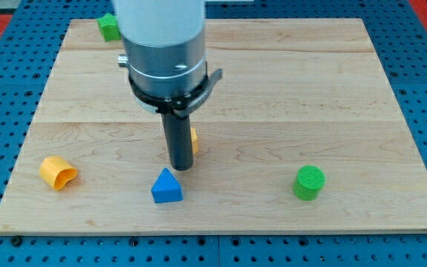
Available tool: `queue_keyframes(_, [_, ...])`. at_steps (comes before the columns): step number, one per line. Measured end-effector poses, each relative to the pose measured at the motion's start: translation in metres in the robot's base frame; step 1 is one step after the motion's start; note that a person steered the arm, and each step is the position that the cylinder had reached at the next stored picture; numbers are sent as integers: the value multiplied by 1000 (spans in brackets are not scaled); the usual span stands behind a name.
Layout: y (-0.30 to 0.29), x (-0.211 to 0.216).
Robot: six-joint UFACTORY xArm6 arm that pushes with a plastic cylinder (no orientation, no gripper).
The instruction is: Place the hexagon diagonal to the triangle
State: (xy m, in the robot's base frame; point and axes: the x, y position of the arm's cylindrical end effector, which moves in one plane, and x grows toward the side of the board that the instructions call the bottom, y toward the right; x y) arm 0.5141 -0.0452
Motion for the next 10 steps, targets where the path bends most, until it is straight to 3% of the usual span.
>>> queue_keyframes(2, [43, -29])
queue_keyframes(4, [23, -79])
queue_keyframes(7, [-115, -33])
queue_keyframes(8, [-74, -54])
queue_keyframes(10, [-144, -19])
